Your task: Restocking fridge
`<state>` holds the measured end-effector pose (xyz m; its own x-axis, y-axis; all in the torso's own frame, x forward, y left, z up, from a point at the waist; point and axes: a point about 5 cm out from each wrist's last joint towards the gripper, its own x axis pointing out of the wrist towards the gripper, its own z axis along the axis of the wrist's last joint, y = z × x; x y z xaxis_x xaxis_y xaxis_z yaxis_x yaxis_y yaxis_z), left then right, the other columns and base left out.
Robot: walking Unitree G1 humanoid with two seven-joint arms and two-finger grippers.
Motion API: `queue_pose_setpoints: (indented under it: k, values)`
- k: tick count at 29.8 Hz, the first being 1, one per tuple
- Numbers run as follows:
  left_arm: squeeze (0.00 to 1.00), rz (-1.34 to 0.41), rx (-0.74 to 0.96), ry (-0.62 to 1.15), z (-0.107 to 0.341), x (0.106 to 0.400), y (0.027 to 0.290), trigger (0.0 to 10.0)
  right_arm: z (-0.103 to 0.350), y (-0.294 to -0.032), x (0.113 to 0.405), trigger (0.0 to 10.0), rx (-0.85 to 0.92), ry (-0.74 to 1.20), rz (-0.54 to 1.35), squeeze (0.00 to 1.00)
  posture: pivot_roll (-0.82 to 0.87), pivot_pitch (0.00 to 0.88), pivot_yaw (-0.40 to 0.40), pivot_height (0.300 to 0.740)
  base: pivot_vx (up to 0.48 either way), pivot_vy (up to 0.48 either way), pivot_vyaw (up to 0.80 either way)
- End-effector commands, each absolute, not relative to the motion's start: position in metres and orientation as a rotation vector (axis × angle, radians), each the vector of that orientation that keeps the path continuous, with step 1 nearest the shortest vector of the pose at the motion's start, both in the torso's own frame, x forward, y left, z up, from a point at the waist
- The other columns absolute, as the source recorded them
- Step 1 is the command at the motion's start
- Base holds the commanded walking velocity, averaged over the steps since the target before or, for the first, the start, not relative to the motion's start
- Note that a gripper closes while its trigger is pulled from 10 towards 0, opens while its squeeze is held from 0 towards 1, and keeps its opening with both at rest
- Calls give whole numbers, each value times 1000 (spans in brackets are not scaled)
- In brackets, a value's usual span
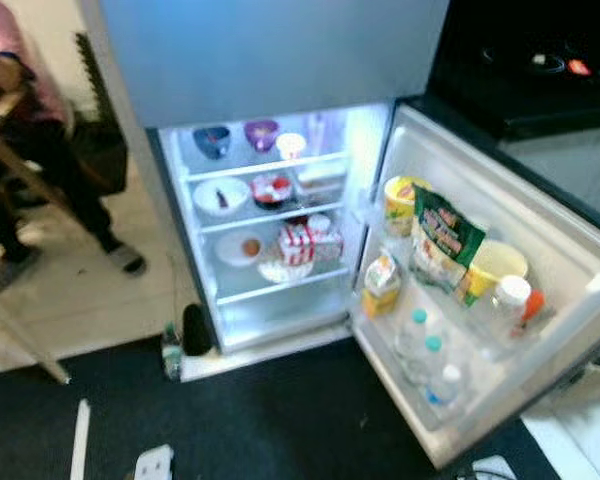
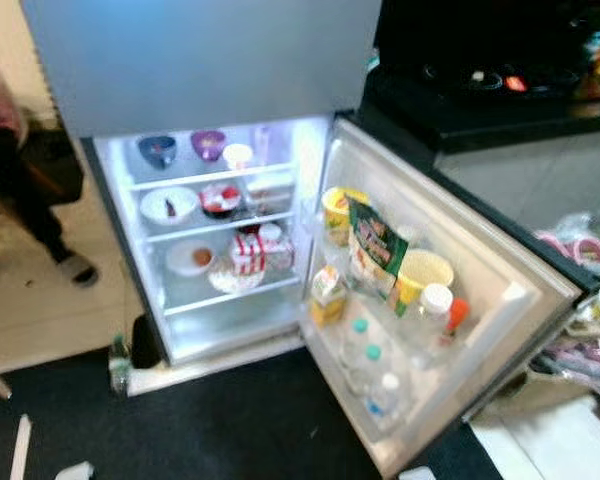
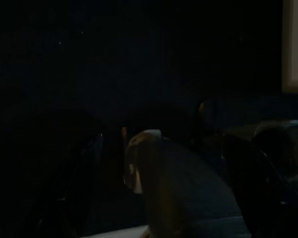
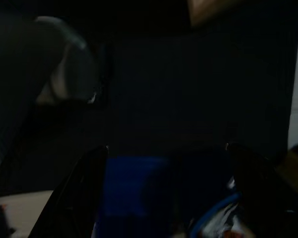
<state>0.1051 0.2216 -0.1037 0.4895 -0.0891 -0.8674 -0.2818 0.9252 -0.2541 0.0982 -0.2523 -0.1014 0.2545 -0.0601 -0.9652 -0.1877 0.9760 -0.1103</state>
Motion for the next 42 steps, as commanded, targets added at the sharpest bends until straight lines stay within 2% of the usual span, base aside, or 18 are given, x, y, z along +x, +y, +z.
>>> queue_pose_setpoints:
  k: [1, 20, 23, 26, 42]
  values:
    - [0, 110, -363, 1052, -102, 109, 224, 10000, -101, -255, 97, 10000, -220, 1319, 81, 0, -50, 0, 22, 740, 0, 0, -763]
    - [0, 63, -295, 1089, -104, 105, 223, 10000, -100, -253, 100, 10000, -211, 1295, 84, 0, -45, 0, 16, 740, 0, 0, -716]
    - [0, 51, -275, 1082, -102, 108, 225, 10000, -99, -253, 104, 10000, -198, 1280, 73, 0, -45, 0, 16, 740, 0, -155, 0]
    - [0, 137, -268, 1043, -100, 112, 233, 10000, -99, -252, 106, 10000, -199, 1277, 82, 0, -40, 0, 14, 740, 0, -442, 0]
    - [0, 172, -272, 1033, -99, 111, 236, 10000, -97, -261, 106, 10000, -222, 1285, 50, 0, -47, 0, 15, 740, 0, 0, 0]
